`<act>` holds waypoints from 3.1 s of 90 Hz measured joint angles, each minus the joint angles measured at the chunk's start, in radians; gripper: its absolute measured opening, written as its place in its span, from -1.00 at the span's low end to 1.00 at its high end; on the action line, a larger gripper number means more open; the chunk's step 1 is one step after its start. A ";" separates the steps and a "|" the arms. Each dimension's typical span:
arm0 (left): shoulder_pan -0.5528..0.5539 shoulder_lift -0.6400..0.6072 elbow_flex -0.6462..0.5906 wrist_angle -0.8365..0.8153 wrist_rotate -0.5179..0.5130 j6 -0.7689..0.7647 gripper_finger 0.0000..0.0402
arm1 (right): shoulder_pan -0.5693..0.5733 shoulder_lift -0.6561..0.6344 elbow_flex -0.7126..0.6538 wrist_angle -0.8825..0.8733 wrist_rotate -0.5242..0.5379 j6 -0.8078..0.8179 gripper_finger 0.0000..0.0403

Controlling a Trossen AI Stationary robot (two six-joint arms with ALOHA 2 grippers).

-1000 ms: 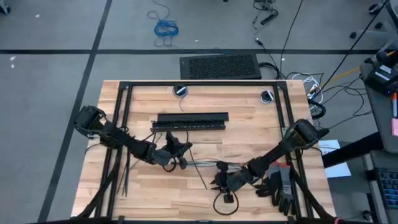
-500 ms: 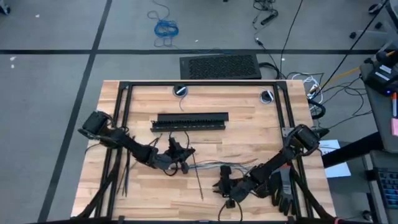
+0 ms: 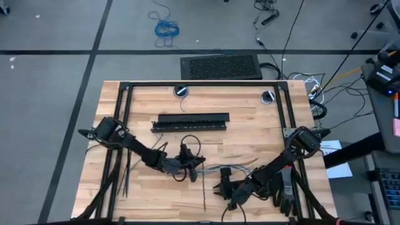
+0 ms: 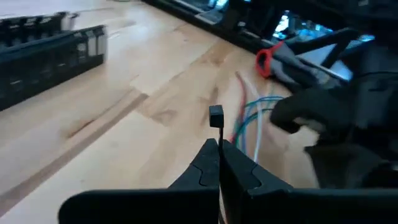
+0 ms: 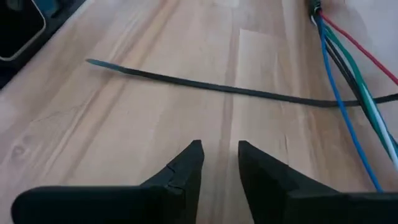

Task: Ziptie cables
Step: Wrap the cable wires with zip tie

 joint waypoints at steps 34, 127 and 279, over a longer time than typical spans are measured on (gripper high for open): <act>0.048 0.000 0.062 0.050 0.011 0.094 -1.00 | -0.048 0.024 0.003 0.044 0.051 -0.036 -0.50; 0.079 0.100 0.067 -0.027 0.215 -0.161 -1.00 | 0.097 -0.096 0.031 -0.309 0.102 0.162 -0.50; 0.122 0.099 0.088 0.157 0.023 0.041 -1.00 | -0.322 -0.353 0.031 -0.835 0.050 -0.278 -0.50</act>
